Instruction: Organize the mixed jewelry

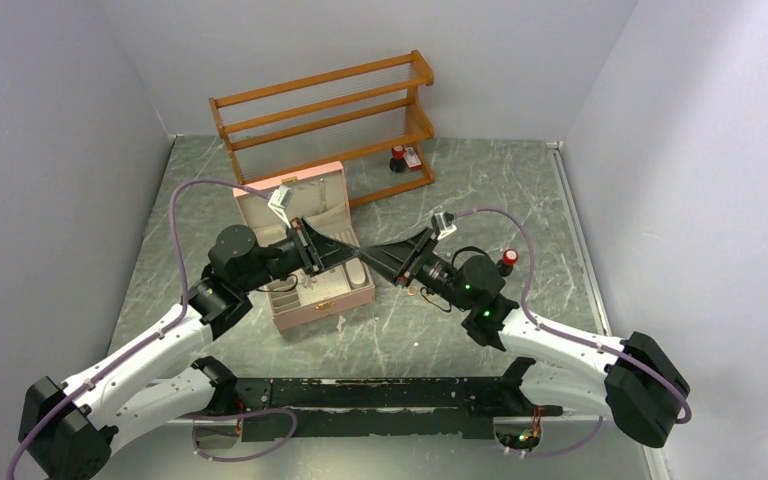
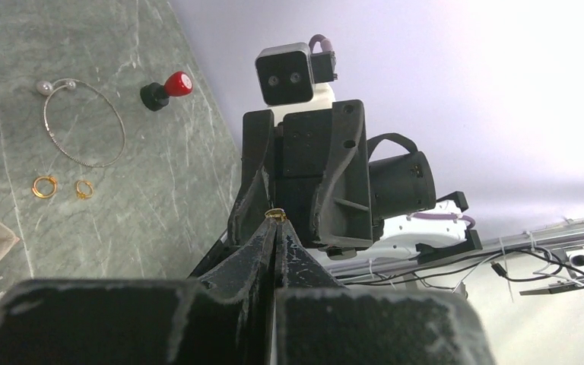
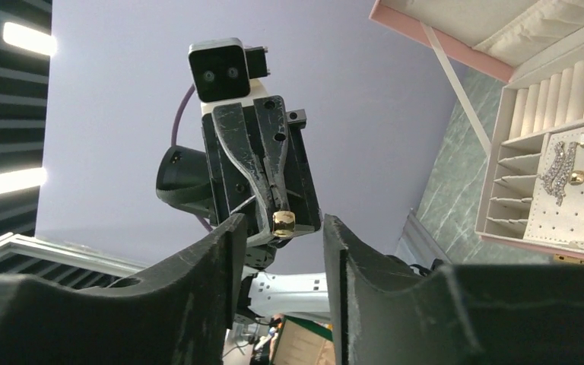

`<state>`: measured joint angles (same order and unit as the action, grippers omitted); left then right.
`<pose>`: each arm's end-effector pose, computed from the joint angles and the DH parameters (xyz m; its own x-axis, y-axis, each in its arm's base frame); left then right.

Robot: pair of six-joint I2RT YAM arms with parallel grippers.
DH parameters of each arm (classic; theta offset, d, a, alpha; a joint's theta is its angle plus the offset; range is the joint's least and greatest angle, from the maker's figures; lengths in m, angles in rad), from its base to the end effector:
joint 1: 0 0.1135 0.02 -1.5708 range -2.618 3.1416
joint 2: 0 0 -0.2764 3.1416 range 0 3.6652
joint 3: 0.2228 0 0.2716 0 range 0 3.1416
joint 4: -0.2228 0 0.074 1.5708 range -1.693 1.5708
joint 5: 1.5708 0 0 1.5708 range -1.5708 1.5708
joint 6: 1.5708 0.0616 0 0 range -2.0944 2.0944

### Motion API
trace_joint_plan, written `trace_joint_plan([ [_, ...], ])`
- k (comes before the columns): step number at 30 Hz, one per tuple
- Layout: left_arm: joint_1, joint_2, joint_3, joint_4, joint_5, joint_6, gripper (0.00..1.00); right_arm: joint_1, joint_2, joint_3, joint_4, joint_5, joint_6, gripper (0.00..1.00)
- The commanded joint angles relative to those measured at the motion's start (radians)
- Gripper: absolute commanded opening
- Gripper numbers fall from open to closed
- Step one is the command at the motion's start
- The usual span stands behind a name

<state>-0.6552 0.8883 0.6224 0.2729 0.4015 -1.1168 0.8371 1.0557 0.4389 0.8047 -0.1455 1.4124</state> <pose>0.1817 -0.1700 0.3172 -0.7801 -0.4438 -0.4410 0.3869 0.2118 -0.8975 0.1723 0.2044 0.2750 -0.8001 0.5717 -0.1817 -0.2545 -0.0492 0.9658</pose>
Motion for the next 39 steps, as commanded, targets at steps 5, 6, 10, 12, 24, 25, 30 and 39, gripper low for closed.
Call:
trace_joint_plan([
  [5,0.008,-0.003,-0.035,0.086,0.032,-0.032,0.05,-0.001,-0.037,-0.015,0.026,0.038,-0.006,0.4],
  [6,0.009,-0.001,-0.039,0.092,0.035,-0.036,0.05,-0.001,-0.042,-0.017,0.027,0.042,-0.009,0.39],
  [10,0.009,0.004,-0.05,0.108,0.04,-0.043,0.05,-0.001,-0.047,-0.011,0.009,0.046,-0.013,0.36],
  [12,0.008,0.003,-0.052,0.109,0.037,-0.044,0.05,-0.001,-0.05,-0.009,-0.002,0.047,-0.015,0.33],
  [24,0.008,0.004,-0.041,0.097,0.03,-0.028,0.05,-0.001,-0.092,-0.015,-0.083,0.052,-0.05,0.46],
  [25,0.008,0.003,-0.041,0.096,0.029,-0.026,0.05,-0.001,-0.096,-0.015,-0.094,0.051,-0.05,0.48],
  [30,0.009,-0.004,-0.043,0.15,0.034,0.031,0.05,-0.001,-0.093,-0.011,-0.128,0.006,-0.003,0.55],
  [39,0.009,-0.048,-0.019,0.187,0.028,0.387,0.05,-0.002,-0.11,0.015,-0.168,-0.029,0.139,0.63],
])
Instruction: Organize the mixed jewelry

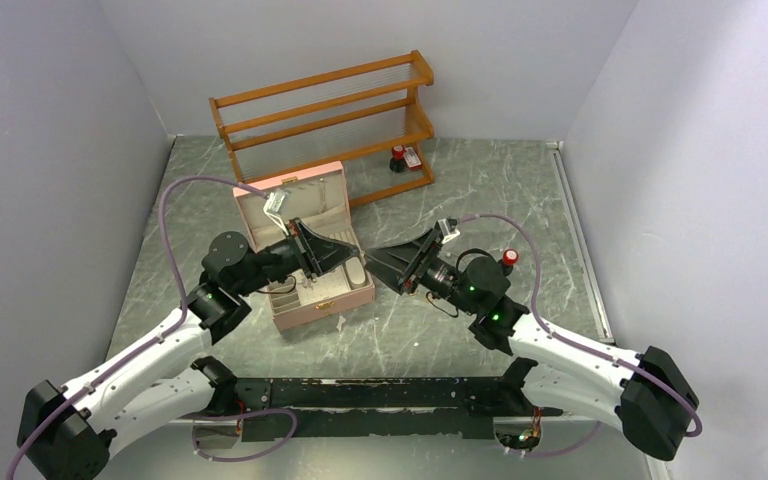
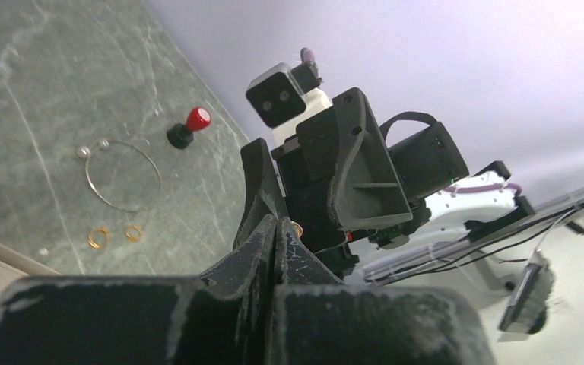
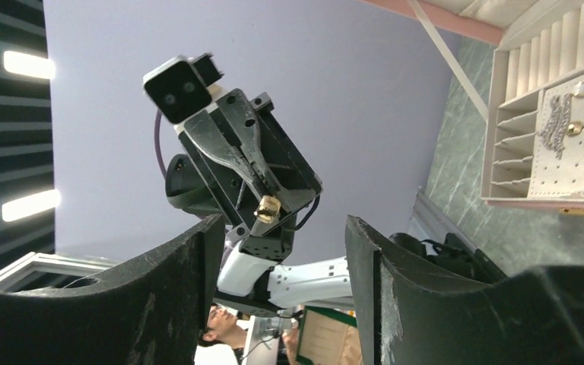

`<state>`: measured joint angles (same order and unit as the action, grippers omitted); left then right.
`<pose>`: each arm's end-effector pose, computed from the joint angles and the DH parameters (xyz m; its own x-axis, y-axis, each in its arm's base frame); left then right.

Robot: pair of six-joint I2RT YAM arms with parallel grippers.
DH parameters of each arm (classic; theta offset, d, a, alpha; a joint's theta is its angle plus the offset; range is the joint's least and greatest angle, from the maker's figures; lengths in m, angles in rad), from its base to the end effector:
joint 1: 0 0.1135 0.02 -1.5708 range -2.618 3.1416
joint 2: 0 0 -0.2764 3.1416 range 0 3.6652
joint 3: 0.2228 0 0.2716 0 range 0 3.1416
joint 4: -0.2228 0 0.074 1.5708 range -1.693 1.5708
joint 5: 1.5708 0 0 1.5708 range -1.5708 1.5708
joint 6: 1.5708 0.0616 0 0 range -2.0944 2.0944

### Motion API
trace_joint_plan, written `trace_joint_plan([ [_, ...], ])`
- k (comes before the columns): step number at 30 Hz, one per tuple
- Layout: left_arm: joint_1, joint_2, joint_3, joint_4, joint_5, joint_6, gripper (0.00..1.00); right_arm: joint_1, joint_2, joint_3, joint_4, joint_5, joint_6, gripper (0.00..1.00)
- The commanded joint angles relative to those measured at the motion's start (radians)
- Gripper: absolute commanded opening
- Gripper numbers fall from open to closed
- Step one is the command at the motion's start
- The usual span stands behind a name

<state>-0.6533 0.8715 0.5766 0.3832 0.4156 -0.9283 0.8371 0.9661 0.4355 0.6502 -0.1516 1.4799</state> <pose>0.1777 -0.1673 0.3170 -0.6589 -0.4180 -0.6254 0.5806 0.2459 -0.7761 0.1643 0.1961 0.2747 -0.8239 0.5564 -0.1081 -0.1553 -0.0383 0.9871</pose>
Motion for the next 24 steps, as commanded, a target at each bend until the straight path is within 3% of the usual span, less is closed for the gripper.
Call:
trace_joint_plan([
  [1,0.005,-0.034,0.03,0.087,0.022,0.234,0.05,-0.001,-0.02,0.025,-0.016,-0.026,0.082,0.64],
  [7,0.006,-0.05,0.05,0.094,0.062,0.408,0.05,-0.001,-0.015,0.07,-0.054,-0.021,0.118,0.63],
  [13,0.005,-0.045,0.058,0.1,0.104,0.45,0.05,-0.001,0.023,0.09,-0.011,-0.028,0.128,0.62],
  [24,0.005,-0.043,0.019,0.164,0.119,0.404,0.05,-0.003,0.04,0.095,-0.014,-0.027,0.137,0.4],
])
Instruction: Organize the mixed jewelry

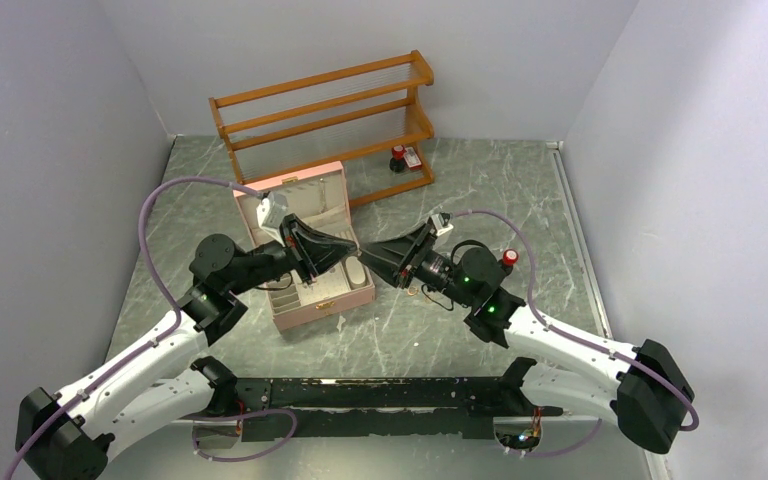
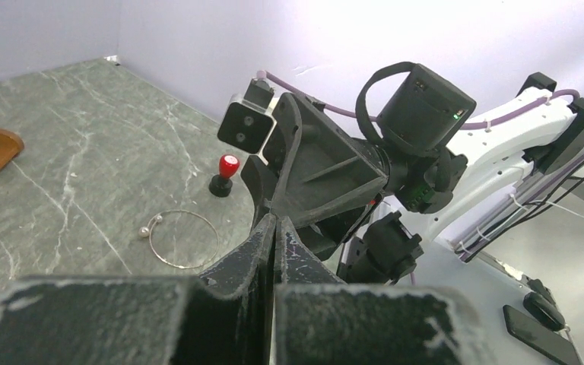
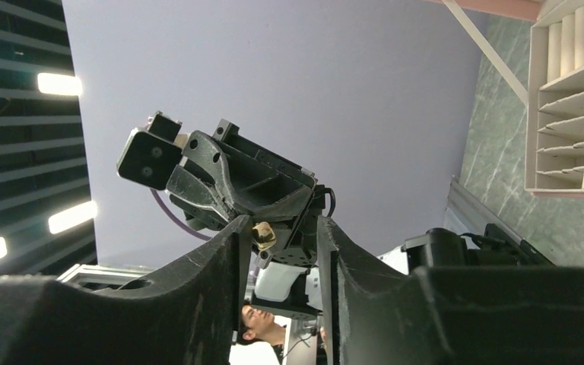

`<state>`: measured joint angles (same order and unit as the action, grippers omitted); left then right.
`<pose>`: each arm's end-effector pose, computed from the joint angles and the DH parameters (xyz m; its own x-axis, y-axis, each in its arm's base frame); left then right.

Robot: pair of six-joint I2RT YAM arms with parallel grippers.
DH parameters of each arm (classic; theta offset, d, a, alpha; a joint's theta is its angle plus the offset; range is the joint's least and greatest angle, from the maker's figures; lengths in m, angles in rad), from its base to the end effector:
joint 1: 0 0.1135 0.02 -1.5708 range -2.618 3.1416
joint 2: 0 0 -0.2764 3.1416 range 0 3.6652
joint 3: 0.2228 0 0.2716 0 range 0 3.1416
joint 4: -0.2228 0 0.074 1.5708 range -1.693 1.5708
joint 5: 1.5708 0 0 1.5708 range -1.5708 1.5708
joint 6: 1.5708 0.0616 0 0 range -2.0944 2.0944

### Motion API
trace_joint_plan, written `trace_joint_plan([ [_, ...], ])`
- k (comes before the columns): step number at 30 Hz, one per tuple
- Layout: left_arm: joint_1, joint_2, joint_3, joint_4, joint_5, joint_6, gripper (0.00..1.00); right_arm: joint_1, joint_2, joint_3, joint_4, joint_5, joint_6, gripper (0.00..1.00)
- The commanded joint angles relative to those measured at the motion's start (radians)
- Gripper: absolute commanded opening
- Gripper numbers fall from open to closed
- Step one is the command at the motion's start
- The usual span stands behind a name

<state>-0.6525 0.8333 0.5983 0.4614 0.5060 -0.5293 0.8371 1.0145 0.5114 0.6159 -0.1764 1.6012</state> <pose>0.1649 -0.1636 0.3435 -0.3037 -0.3238 -0.8961 0.8724 0.2835 -0.3981 0.1720 0.2069 0.2882 -0.8498 0.5269 0.0105 -0.0496 -0.0997 0.9938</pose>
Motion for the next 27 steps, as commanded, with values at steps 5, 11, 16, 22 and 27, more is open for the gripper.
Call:
trace_joint_plan([
  [5,0.005,0.002,-0.001,0.091,0.036,-0.008,0.05,-0.004,-0.013,0.012,0.044,-0.009,0.025,0.42],
  [11,0.005,0.01,-0.004,0.1,0.031,-0.038,0.05,-0.006,-0.012,-0.006,0.117,-0.003,0.028,0.52],
  [16,0.005,0.024,0.017,0.044,-0.031,-0.154,0.05,-0.005,-0.012,-0.028,0.207,0.015,-0.026,0.55],
  [22,0.006,0.053,0.108,-0.211,-0.095,-0.344,0.05,-0.004,-0.099,-0.017,0.064,0.086,-0.179,0.59],
  [27,0.005,0.062,0.13,-0.264,-0.094,-0.42,0.05,-0.004,-0.135,-0.03,0.021,0.098,-0.22,0.61],
])
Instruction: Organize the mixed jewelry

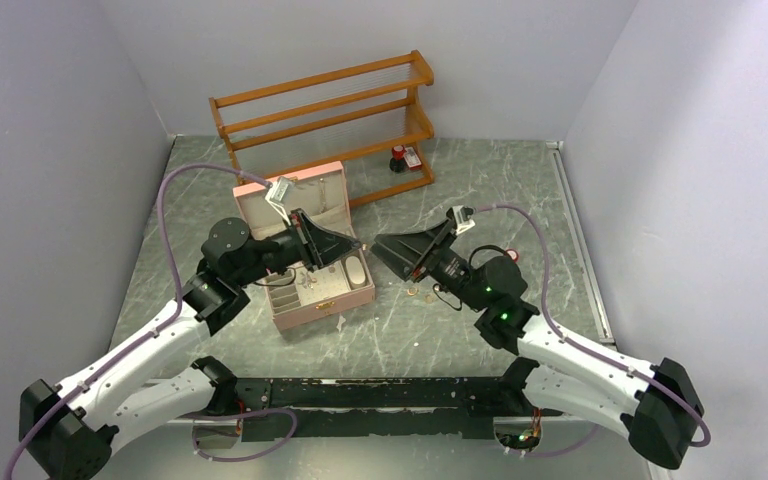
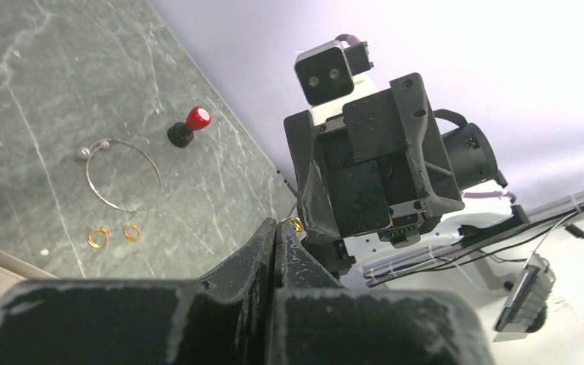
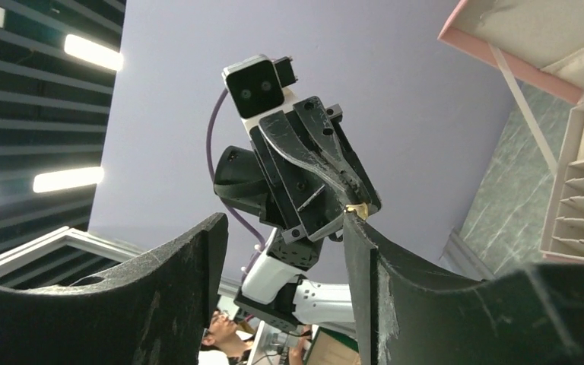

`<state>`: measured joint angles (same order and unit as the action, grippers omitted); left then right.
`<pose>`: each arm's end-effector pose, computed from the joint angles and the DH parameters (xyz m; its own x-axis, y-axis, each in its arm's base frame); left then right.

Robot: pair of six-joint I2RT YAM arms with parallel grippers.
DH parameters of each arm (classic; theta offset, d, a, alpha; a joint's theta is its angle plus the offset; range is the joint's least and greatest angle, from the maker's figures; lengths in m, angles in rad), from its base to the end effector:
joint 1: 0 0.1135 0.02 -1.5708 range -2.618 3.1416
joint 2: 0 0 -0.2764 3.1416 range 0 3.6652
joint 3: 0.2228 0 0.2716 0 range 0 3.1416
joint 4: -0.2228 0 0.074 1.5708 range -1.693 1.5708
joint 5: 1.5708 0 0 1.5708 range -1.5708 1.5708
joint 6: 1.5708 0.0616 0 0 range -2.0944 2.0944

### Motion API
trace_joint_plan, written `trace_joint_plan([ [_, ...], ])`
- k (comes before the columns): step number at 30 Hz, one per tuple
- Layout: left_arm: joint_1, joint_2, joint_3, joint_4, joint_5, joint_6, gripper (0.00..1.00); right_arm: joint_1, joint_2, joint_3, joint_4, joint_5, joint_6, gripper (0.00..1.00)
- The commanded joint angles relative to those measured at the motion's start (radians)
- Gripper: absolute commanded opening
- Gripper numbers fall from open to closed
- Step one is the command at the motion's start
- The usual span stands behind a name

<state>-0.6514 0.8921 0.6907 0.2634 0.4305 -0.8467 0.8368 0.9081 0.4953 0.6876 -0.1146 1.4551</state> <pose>0.1814 -0.1707 0.3425 -0.6282 -0.3771 -0.6806 0.6213 0.2833 -0.7305 0.1601 0.1880 0.3168 -0.7849 0.6031 -0.1419 -0.2742 -0.1328 0.9525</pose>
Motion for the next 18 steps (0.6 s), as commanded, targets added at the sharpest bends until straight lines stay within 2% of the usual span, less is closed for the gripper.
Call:
trace_joint_plan([
  [1,0.004,0.006,0.037,-0.058,-0.017,-0.114,0.05,-0.004,-0.028,-0.014,-0.054,0.03,-0.075,0.62],
  [6,0.004,0.011,0.044,-0.034,-0.016,-0.12,0.05,-0.004,-0.016,-0.004,-0.111,0.004,-0.072,0.64],
  [9,0.004,-0.001,0.033,0.002,-0.024,-0.066,0.05,-0.004,-0.009,-0.006,-0.117,-0.004,-0.04,0.66],
  [18,0.005,-0.073,-0.087,0.295,0.028,0.167,0.05,-0.005,0.036,0.038,-0.086,-0.046,0.111,0.66],
])
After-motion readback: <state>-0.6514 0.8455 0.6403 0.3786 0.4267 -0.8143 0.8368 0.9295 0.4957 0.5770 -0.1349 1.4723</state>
